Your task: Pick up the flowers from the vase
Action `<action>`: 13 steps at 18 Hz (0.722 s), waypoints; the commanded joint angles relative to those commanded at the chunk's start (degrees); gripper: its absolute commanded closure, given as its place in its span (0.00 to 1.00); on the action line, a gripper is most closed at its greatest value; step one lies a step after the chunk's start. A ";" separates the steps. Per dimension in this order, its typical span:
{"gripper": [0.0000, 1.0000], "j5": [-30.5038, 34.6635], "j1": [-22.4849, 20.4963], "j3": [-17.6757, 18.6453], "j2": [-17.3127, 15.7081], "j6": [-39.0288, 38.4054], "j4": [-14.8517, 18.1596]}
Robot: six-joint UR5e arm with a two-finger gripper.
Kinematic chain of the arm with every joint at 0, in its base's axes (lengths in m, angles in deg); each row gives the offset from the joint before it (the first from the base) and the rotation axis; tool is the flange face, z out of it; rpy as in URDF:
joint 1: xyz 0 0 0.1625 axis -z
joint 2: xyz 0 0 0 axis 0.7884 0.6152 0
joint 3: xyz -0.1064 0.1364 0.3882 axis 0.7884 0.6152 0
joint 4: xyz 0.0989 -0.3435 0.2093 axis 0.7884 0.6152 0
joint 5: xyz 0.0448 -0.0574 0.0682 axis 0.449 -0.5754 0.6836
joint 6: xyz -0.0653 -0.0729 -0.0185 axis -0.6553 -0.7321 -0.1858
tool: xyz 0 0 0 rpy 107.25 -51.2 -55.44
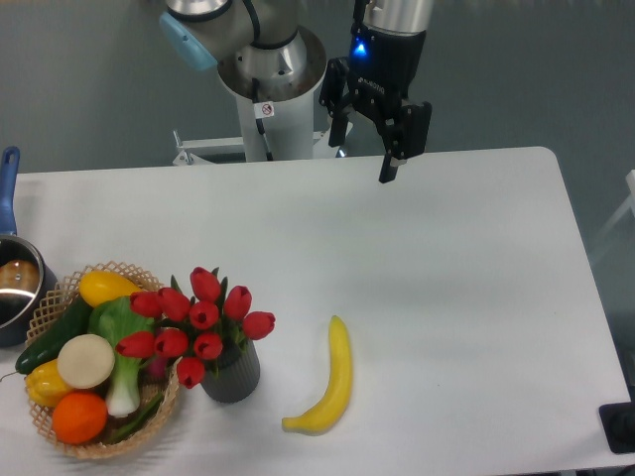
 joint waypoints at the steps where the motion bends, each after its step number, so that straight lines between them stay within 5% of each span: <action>1: 0.00 0.00 0.09 0.00 0.00 -0.09 0.00; 7: 0.00 -1.84 0.53 0.70 0.00 -0.87 -0.35; 13: 0.00 -7.47 0.26 3.87 -0.26 -9.56 -5.54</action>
